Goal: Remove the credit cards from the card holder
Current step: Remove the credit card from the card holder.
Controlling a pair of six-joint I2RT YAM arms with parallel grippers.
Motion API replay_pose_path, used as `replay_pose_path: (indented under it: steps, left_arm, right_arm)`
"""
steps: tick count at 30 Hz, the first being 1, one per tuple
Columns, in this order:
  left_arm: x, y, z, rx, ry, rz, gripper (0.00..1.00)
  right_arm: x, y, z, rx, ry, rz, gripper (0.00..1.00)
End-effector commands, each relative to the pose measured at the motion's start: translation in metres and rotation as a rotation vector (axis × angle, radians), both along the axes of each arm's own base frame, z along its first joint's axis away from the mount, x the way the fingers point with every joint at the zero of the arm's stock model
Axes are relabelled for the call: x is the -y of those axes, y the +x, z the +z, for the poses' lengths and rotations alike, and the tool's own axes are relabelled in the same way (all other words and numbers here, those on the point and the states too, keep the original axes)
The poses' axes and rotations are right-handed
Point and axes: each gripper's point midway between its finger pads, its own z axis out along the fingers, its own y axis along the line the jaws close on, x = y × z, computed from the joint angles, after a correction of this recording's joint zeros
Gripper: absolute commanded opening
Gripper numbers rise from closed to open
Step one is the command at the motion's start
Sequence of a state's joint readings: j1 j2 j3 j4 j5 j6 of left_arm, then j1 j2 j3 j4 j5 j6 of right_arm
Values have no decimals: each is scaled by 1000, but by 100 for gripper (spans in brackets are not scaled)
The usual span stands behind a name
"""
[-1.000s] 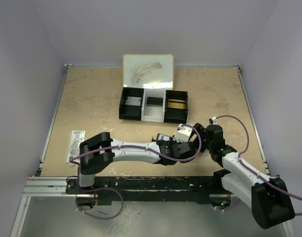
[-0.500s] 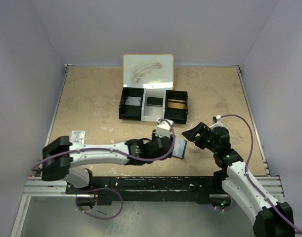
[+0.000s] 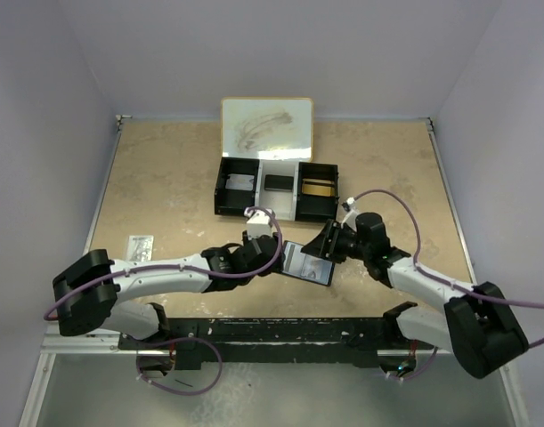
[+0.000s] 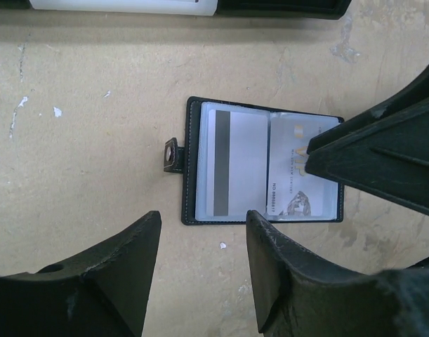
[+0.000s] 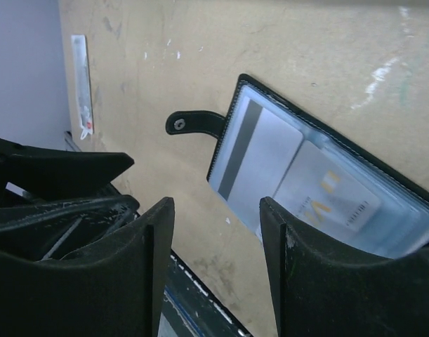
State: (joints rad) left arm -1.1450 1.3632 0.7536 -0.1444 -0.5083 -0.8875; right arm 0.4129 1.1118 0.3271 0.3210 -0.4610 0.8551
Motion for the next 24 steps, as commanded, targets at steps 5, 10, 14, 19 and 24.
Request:
replay_pose_path:
  steps: [5, 10, 14, 19, 24]
  left_arm:
    - [4, -2, 3, -11, -123, 35, 49]
    - [0, -3, 4, -6, -139, 44, 49]
    - [2, -4, 9, 1, -166, 37, 49]
    - [24, -6, 18, -9, -244, -17, 50]
    - [48, -4, 13, -34, -247, -63, 50]
  right_arm:
    - [-9, 16, -19, 10, -89, 16, 55]
    - [2, -5, -64, -130, -148, -2, 50]
    - [8, 1, -70, -124, -173, -44, 49]
    - [13, 0, -69, -127, -190, -65, 49]
    - [17, 2, -61, -106, -198, -93, 48]
